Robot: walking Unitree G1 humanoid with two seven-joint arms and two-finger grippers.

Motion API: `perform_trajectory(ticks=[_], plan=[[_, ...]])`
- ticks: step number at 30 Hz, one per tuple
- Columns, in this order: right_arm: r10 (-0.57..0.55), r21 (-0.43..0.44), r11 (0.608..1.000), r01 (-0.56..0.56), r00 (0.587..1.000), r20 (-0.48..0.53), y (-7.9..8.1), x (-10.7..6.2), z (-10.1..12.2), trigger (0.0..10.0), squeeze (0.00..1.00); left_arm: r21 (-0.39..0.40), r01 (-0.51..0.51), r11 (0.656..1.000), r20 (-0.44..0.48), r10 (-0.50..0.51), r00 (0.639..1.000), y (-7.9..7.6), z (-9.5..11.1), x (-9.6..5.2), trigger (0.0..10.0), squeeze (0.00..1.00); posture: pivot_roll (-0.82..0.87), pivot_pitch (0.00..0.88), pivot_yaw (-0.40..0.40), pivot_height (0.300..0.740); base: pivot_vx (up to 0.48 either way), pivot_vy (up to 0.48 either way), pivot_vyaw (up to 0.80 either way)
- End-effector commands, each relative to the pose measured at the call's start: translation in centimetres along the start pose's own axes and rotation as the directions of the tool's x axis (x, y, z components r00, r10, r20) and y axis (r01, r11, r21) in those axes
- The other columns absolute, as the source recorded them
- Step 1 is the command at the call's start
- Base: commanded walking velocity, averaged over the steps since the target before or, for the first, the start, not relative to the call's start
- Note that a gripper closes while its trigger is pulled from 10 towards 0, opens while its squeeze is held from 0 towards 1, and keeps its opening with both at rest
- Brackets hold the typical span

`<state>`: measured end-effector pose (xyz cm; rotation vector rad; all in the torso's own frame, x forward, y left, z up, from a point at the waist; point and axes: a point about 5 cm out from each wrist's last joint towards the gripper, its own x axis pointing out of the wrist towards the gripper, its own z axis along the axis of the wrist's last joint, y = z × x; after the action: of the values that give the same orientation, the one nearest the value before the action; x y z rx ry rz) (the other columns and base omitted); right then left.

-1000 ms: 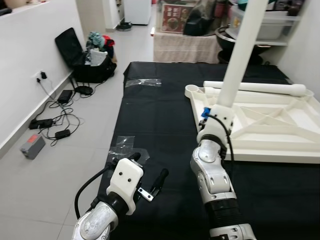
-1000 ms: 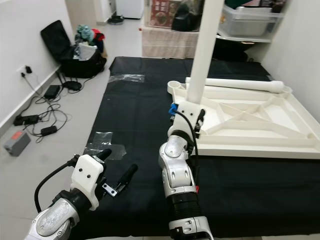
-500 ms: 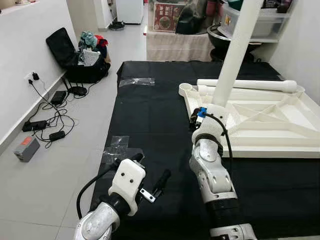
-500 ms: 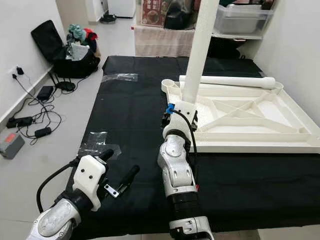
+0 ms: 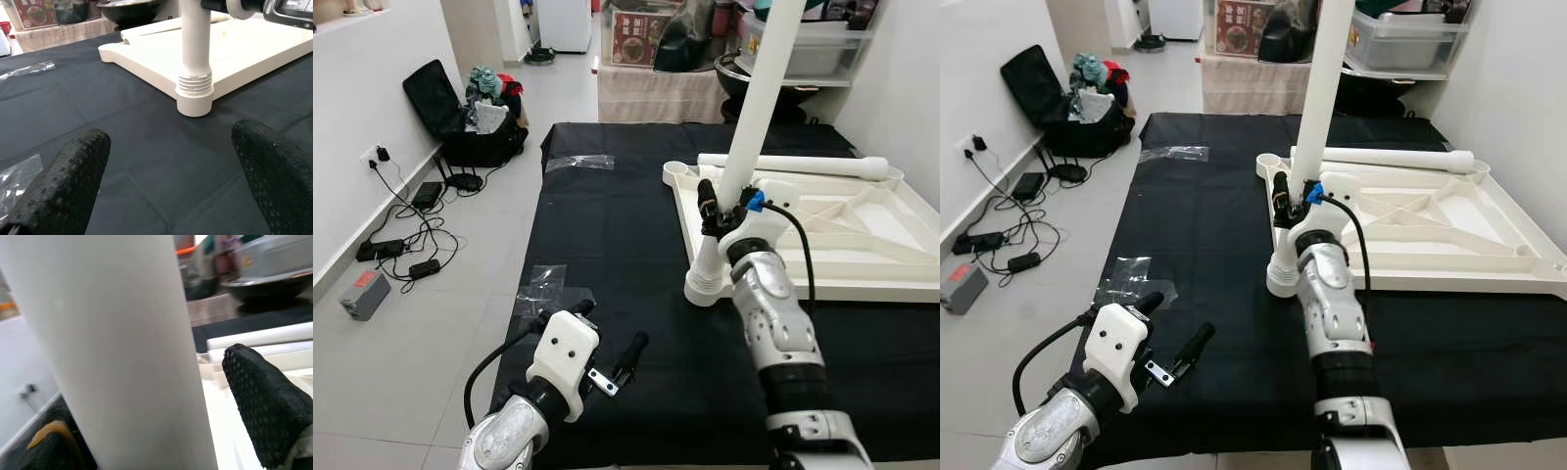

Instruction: Building children table

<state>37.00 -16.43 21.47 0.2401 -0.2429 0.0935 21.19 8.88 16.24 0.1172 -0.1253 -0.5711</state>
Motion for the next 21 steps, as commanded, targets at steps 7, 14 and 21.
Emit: perform_trajectory(ticks=[7,14,21], plan=[[0.320,0.141,0.941,-0.307,0.944,-0.084,0.6,0.6,-1.1,10.0,0.00,0.005,0.006,1.000,-0.002,-0.006,1.000,-0.2,0.0,0.1,10.0,0.00,0.10,0.092,-0.059,0.740,0.000,0.000,0.00],[0.541,0.216,0.832,-0.511,0.834,-0.111,1.8,0.4,-1.5,10.0,0.00,0.007,0.007,1.000,0.002,-0.007,1.000,-0.3,0.1,0.1,10.0,0.00,0.11,0.095,-0.063,0.740,0.000,0.000,0.00],[0.774,0.254,0.630,-0.734,0.621,-0.124,4.2,-0.3,-1.6,10.0,0.00,0.000,0.020,1.000,0.006,-0.020,1.000,-0.6,0.3,0.1,10.0,0.00,0.11,0.099,-0.063,0.740,0.000,0.000,0.00]])
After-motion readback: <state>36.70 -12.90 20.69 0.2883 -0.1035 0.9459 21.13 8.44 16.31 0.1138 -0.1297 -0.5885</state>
